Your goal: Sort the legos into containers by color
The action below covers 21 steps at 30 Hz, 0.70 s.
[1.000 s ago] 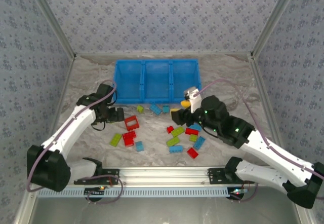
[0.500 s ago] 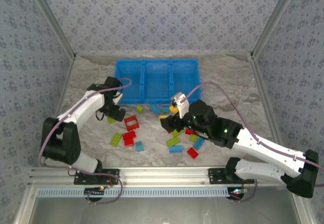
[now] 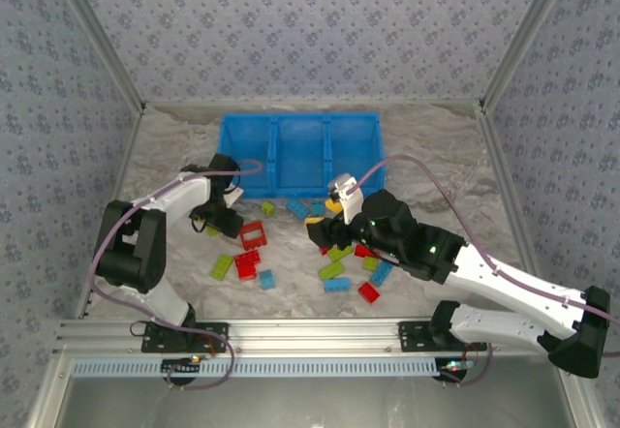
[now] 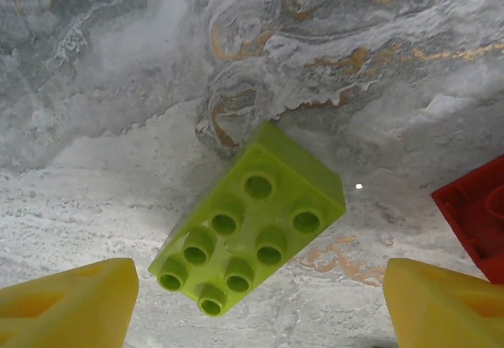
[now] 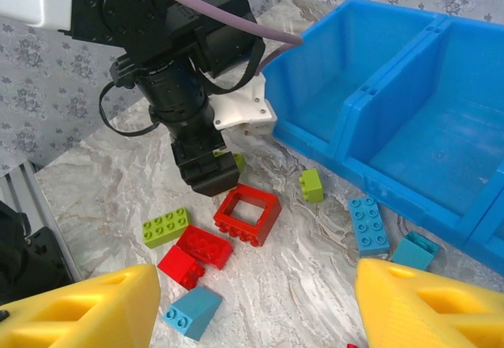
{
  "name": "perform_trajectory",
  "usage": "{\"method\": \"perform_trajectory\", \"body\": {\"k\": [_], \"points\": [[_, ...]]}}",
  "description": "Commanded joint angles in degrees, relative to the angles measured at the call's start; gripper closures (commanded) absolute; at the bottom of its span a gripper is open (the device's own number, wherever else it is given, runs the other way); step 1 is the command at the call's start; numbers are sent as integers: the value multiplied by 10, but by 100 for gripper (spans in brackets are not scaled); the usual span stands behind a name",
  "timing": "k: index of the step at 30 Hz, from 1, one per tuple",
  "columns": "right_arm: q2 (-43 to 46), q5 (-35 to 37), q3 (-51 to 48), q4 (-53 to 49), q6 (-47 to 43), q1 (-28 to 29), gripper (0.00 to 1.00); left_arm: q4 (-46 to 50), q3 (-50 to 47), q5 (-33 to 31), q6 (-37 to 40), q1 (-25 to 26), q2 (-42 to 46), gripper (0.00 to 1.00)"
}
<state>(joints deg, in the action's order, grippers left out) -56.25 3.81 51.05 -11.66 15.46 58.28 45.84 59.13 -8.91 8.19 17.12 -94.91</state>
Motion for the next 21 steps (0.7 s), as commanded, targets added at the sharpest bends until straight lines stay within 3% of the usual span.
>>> {"method": "perform_trajectory", "body": {"k": [1, 10, 12, 15, 21], "points": [[12, -27, 9, 25, 7, 4, 30, -22, -21, 1, 11, -3, -23, 19], [-7, -47, 12, 50, 9, 8, 29, -35, -24, -6, 11, -3, -50, 22], [-8, -43, 15, 48, 9, 9, 29, -35, -23, 2, 8, -5, -52, 29], [-9, -39, 15, 45, 8, 9, 29, -36, -25, 12, 3, -6, -53, 48], [-9, -33, 14, 44, 9, 9, 29, -16, -23, 11, -17, 2, -36, 48]]}}
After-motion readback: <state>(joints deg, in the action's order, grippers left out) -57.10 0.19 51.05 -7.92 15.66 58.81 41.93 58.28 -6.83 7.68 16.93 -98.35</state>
